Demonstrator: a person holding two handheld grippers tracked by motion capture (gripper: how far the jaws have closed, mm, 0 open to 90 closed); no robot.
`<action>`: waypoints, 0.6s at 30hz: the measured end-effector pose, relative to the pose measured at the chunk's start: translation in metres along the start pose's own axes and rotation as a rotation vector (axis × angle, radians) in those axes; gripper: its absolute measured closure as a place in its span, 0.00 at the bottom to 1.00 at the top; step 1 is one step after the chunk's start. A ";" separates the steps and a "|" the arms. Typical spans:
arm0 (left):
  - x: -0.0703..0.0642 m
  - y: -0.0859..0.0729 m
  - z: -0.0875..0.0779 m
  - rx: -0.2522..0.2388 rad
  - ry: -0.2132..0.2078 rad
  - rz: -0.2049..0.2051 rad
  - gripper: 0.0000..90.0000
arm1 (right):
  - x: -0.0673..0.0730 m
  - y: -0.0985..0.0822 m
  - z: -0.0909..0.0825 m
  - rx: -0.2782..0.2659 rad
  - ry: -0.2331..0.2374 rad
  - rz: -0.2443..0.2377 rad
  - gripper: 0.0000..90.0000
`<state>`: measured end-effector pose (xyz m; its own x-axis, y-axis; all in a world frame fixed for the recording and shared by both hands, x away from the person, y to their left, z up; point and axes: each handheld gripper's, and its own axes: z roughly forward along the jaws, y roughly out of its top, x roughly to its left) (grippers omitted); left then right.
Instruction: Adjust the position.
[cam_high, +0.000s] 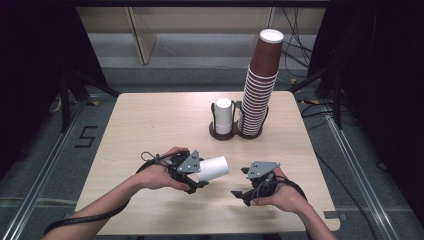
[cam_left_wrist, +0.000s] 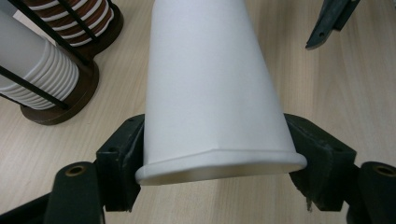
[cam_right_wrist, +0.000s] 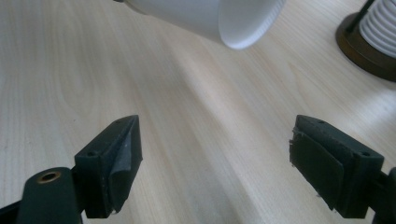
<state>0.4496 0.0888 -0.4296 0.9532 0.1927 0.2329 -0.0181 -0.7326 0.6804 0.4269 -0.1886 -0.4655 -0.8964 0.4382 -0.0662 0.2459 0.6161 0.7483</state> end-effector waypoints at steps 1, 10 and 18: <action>0.001 0.001 -0.001 0.026 -0.017 0.027 0.30 | 0.001 0.001 0.000 0.007 0.006 0.010 0.20; -0.006 0.005 0.005 0.060 -0.090 0.075 0.30 | 0.000 0.014 0.003 0.022 0.077 -0.119 0.22; -0.015 0.013 0.009 0.084 -0.136 0.122 0.31 | 0.002 0.031 0.007 0.057 0.117 -0.203 0.24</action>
<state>0.4377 0.0706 -0.4301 0.9775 0.0137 0.2106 -0.1161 -0.7984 0.5909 0.4354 -0.1641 -0.4467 -0.9654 0.2247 -0.1323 0.0734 0.7213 0.6888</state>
